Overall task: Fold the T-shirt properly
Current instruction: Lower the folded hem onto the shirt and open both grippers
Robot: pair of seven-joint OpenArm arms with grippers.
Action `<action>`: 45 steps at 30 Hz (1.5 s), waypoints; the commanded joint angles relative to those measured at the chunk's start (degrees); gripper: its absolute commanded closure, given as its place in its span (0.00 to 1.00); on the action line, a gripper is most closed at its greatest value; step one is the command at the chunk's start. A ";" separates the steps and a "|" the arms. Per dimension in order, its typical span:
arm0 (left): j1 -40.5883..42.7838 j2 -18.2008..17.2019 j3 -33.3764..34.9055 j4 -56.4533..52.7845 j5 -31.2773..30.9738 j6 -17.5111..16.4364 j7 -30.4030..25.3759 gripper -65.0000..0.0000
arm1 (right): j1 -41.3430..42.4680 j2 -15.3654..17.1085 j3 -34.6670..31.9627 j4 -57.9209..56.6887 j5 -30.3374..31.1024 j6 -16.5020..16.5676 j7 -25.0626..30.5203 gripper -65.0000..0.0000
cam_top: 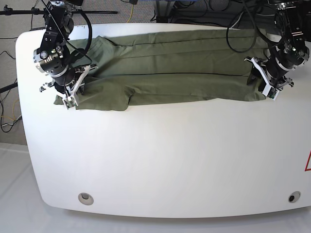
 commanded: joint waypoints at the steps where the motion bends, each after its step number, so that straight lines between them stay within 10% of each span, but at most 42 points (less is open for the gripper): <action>1: -0.17 -1.10 -1.11 2.58 -0.89 1.19 -0.26 0.53 | 0.75 0.59 -0.82 1.05 -0.34 -0.09 1.17 0.83; 11: 0.45 -1.33 -1.57 2.31 -0.36 9.55 -1.78 0.44 | 0.62 0.56 -0.62 0.71 -1.53 -0.14 1.68 0.53; 27: 0.35 -1.11 -1.49 2.67 -0.35 11.06 -1.50 0.48 | 1.24 0.45 -0.36 -1.11 -1.35 0.18 1.92 0.40; 45: 0.59 -0.79 -1.06 8.00 0.67 3.12 1.06 0.50 | 2.61 0.47 -0.21 -3.98 -0.15 0.21 1.82 0.38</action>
